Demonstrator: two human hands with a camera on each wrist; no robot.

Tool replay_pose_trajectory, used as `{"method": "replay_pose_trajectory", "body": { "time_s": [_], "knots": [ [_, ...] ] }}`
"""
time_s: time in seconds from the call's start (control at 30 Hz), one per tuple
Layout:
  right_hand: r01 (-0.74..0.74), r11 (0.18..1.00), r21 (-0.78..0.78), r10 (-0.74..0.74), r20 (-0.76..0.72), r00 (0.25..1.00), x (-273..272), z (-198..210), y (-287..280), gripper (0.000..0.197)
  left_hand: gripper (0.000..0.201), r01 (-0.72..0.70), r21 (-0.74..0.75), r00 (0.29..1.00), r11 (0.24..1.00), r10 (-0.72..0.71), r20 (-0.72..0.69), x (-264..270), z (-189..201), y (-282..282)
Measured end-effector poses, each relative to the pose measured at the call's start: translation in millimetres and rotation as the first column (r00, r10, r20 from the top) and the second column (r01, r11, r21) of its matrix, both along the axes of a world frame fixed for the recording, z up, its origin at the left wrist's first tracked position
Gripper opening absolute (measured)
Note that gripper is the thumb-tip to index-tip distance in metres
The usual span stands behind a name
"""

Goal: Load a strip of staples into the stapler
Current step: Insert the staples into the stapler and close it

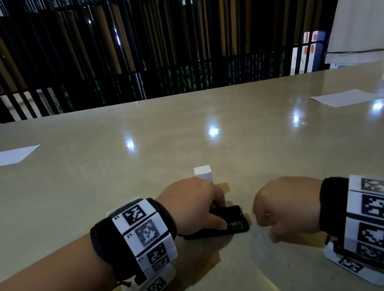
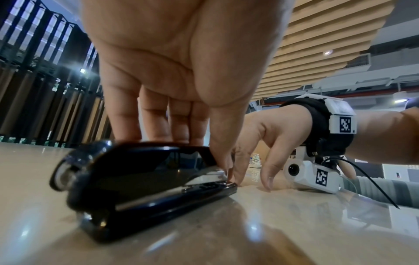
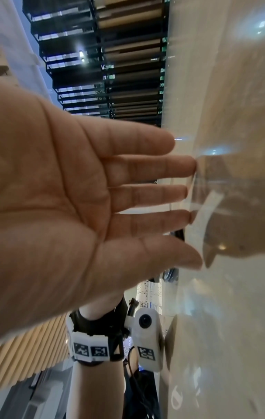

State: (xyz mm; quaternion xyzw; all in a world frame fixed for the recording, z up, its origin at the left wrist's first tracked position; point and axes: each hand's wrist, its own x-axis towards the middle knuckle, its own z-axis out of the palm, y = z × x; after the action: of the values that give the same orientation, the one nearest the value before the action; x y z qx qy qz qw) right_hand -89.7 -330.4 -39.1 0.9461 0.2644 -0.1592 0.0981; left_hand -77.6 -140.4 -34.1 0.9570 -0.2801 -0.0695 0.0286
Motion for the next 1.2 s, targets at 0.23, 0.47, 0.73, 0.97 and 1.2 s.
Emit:
{"method": "replay_pose_trajectory", "body": {
  "time_s": [0.23,0.47,0.73,0.97,1.2],
  "knots": [
    [-0.021,1.000,-0.021,0.021,-0.011,1.000,2,2,1,0.028,0.036,0.006,-0.027,1.000,1.000,-0.006,0.003,2,0,6],
    [0.027,0.997,0.066,-0.027,-0.003,1.000,4,7,2,0.037,0.027,0.019,-0.137,1.000,0.990,-0.016,0.024,10,19,17],
    [-0.054,0.951,0.304,0.044,0.039,0.998,3,23,22,0.048,0.047,0.070,0.093,0.997,0.993,-0.072,0.023,38,33,24],
    [-0.130,0.966,0.225,0.117,0.069,0.991,17,19,41,0.038,0.031,-0.081,-0.033,0.996,0.996,0.082,0.037,60,21,40],
    [-0.132,0.964,0.231,0.119,0.067,0.991,40,22,66,0.037,0.037,-0.339,-0.061,0.937,0.939,0.331,-0.107,75,13,82]
  ]
}}
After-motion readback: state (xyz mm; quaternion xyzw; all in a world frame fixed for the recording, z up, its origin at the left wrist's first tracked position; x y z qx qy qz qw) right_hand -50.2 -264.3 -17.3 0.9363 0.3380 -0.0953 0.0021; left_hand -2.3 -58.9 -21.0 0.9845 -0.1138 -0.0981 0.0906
